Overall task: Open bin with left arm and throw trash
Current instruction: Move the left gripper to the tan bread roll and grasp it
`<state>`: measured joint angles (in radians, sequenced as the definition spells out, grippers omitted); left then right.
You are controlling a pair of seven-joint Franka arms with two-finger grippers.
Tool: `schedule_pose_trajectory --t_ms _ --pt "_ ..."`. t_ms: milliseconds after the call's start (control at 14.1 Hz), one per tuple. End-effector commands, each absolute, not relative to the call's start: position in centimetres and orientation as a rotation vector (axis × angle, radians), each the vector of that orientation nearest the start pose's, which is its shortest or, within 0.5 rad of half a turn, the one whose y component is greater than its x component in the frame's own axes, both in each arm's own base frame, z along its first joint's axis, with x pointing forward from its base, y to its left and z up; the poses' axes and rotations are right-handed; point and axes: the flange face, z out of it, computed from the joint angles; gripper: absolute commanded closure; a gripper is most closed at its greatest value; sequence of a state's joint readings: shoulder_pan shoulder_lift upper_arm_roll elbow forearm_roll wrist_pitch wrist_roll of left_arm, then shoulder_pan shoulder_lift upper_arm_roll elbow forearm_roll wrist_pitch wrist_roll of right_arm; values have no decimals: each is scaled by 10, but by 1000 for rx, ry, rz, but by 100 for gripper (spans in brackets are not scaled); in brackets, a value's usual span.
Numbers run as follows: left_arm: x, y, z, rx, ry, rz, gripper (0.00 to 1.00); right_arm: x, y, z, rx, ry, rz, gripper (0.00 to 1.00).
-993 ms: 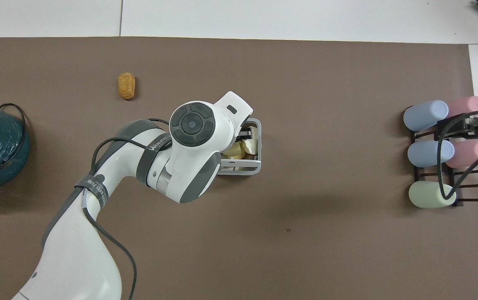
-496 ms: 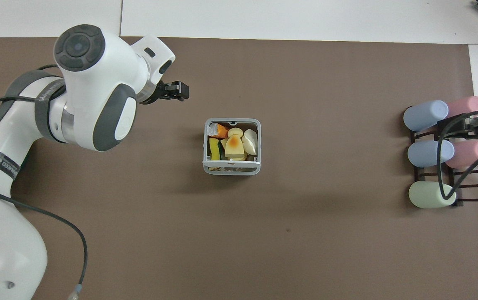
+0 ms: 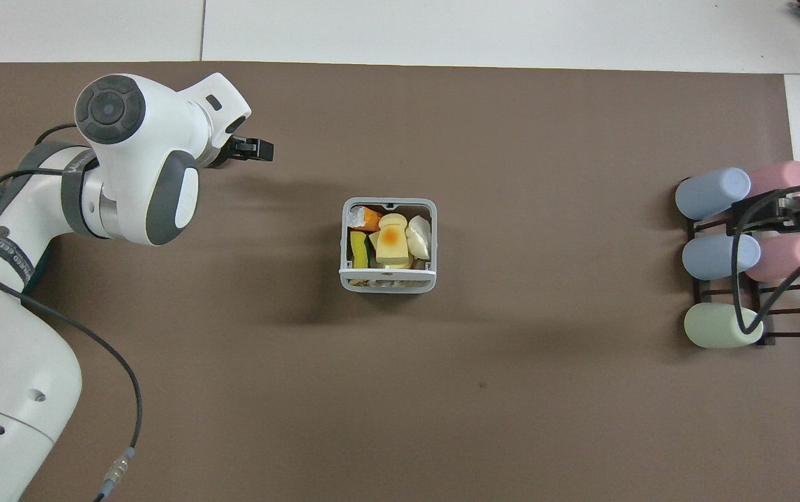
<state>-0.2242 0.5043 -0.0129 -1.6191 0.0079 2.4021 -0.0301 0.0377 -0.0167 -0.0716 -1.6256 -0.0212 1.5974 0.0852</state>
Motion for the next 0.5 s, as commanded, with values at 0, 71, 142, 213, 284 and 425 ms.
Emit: schedule_pose_trajectory --t_ms 0,71,142,213,284,425 --pt "701 -131 347 -3072 422 -522 0 544 -21 610 -3143 190 17 0" --pt "705 -123 342 -3046 438 -543 0 544 -21 610 -3143 190 17 0" --pt "705 -122 339 -3023 464 -556 0 544 -21 610 -3143 190 17 0" --pt "704 -122 332 -3006 494 -554 0 544 -21 609 -3143 190 19 0" --pt "704 -121 330 -2995 510 -574 0 544 -21 609 -3143 190 19 0" --pt "699 -113 318 -2978 554 -597 0 544 -21 609 -3143 190 19 0"
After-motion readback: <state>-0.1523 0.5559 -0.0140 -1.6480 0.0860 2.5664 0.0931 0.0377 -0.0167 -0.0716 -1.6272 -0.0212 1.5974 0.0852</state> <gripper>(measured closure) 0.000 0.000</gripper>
